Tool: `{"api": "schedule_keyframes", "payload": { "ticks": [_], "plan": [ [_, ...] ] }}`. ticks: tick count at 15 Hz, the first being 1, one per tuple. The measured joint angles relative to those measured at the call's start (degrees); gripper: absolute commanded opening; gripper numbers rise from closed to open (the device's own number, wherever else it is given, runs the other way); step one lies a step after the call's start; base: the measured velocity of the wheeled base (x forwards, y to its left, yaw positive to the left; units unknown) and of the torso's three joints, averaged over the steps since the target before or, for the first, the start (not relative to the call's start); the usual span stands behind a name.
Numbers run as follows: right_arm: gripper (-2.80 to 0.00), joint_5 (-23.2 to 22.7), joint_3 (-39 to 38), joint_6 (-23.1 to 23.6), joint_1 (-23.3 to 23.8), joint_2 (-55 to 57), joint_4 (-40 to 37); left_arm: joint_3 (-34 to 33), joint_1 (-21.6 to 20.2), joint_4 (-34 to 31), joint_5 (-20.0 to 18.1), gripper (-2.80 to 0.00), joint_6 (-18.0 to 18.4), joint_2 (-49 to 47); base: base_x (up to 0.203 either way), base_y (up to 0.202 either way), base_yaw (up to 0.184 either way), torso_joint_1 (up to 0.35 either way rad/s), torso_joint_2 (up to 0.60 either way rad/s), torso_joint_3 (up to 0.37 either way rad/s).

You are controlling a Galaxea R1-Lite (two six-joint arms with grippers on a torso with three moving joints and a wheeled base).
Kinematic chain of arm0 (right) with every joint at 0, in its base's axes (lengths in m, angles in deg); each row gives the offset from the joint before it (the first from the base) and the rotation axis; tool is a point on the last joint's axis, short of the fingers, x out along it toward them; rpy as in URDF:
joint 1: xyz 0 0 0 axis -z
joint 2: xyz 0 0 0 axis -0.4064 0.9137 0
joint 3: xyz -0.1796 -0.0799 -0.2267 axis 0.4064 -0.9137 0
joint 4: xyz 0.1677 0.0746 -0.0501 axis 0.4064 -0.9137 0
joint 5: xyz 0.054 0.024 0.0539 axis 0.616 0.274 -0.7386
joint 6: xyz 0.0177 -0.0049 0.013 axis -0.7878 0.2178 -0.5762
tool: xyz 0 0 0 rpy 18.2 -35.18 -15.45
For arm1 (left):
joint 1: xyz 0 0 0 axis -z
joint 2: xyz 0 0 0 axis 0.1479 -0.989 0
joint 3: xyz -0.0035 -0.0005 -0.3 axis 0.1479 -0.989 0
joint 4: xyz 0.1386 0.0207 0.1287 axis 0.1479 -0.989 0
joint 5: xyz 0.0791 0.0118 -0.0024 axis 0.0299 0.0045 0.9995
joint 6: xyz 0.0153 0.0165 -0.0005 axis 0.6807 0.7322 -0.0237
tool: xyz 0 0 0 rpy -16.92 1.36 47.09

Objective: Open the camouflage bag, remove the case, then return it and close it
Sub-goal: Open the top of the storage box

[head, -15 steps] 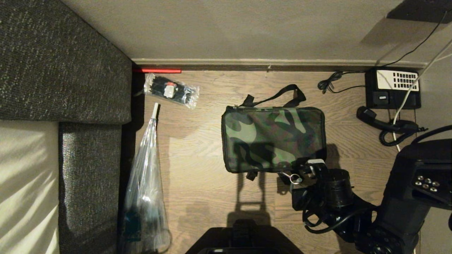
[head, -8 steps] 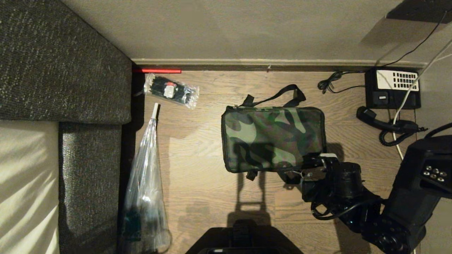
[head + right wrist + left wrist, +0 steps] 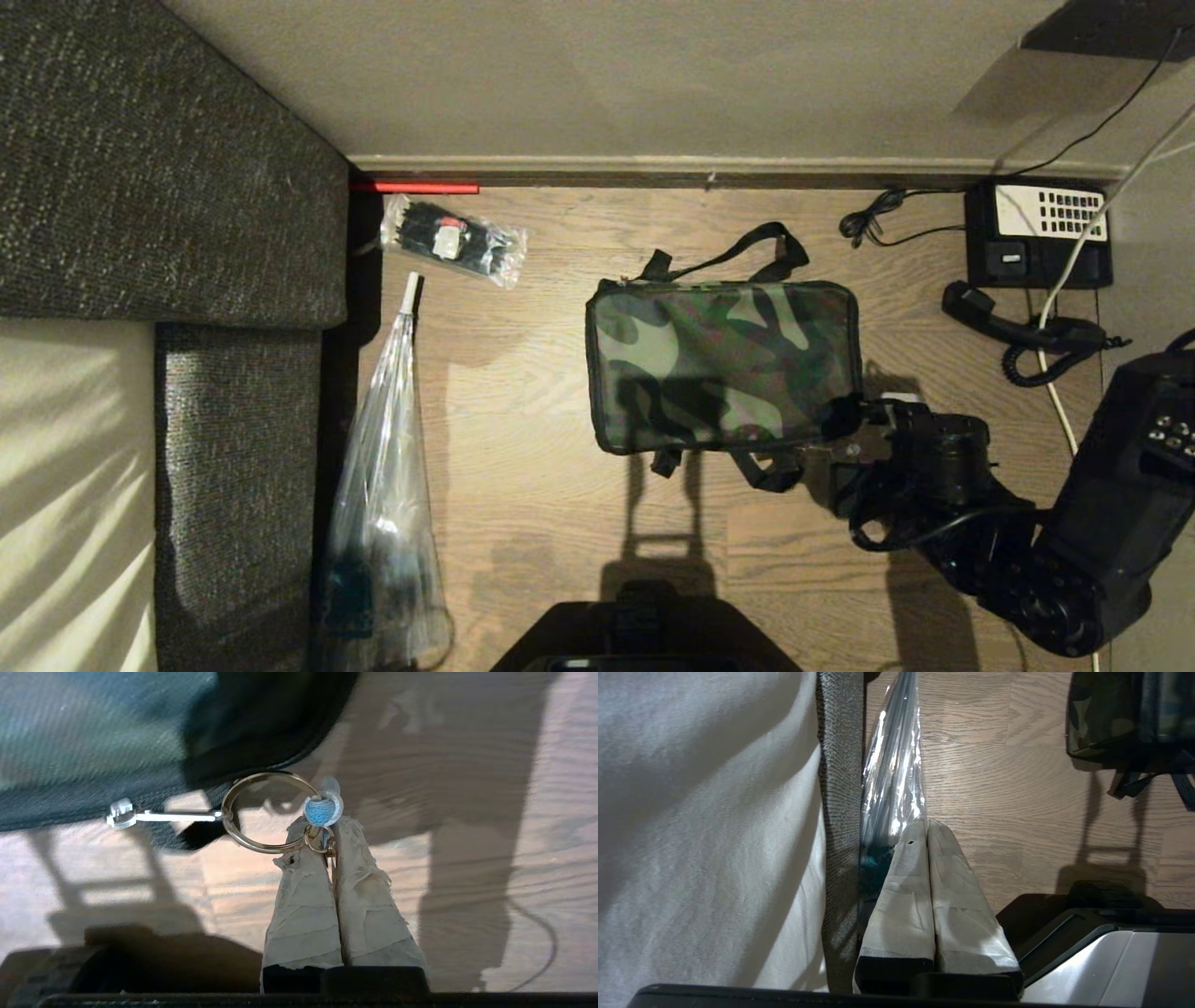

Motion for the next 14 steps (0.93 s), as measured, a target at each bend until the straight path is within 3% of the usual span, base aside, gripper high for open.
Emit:
{"api": "schedule_keyframes", "payload": {
  "ticks": [14],
  "plan": [
    [-2.8,-0.2,2.0,4.0,5.7,-1.7,-3.5,0.0,0.0,0.0,0.0,-2.8,0.0,0.0,0.0,0.0,0.0,0.0,0.0,0.0]
  ]
}}
